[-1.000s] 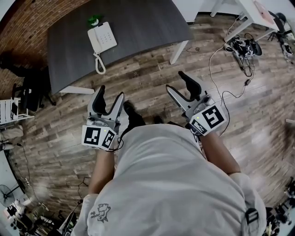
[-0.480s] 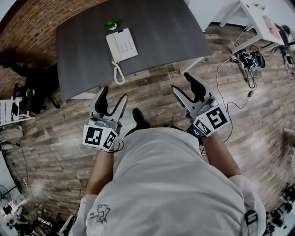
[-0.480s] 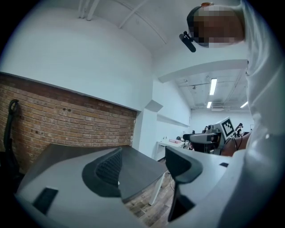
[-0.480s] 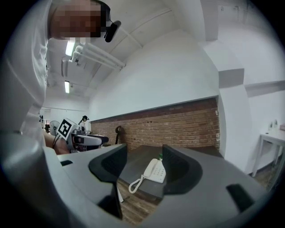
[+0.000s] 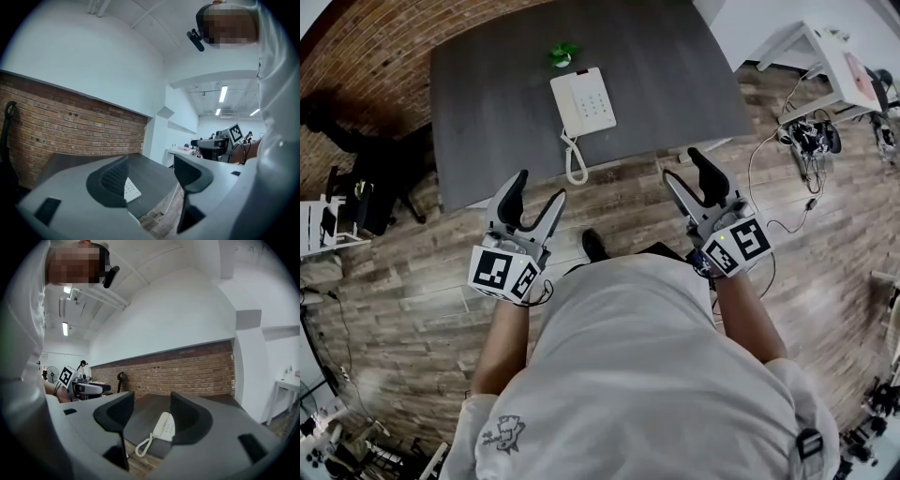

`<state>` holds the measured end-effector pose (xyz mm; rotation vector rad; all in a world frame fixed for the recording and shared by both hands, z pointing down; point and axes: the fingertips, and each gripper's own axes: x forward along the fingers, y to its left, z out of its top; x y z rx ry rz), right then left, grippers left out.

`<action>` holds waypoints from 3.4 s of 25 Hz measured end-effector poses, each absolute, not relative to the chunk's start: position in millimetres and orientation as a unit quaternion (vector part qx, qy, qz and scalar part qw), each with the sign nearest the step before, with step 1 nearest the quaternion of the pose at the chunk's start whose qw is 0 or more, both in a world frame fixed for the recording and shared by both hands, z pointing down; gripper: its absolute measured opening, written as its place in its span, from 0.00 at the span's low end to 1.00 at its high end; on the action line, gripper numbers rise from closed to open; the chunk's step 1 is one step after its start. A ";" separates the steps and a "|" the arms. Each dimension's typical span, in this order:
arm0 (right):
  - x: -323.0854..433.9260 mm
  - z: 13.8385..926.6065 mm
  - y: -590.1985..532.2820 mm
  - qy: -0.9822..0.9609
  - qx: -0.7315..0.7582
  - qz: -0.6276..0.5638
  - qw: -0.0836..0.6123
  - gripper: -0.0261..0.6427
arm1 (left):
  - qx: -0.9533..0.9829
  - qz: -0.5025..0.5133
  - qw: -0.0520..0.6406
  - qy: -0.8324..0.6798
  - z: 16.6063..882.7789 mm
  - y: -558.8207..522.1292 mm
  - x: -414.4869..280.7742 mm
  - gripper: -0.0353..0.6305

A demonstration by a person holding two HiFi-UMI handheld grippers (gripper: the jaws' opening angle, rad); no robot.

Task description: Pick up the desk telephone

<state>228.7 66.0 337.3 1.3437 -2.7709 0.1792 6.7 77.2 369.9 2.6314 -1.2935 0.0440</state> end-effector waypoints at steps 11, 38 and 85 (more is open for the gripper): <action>189.8 333.0 40.7 -0.904 0.423 0.054 0.031 0.41 | 0.892 0.008 0.113 -0.438 377.2 53.9 -16.2 0.53; 178.2 443.1 -132.3 -0.936 0.297 0.159 0.106 0.35 | 0.858 0.048 0.221 -0.461 456.1 -93.2 13.9 0.53; 157.5 725.8 -223.0 -0.851 0.186 0.424 0.245 0.21 | 0.792 0.060 0.494 -0.354 714.2 -204.2 18.5 0.62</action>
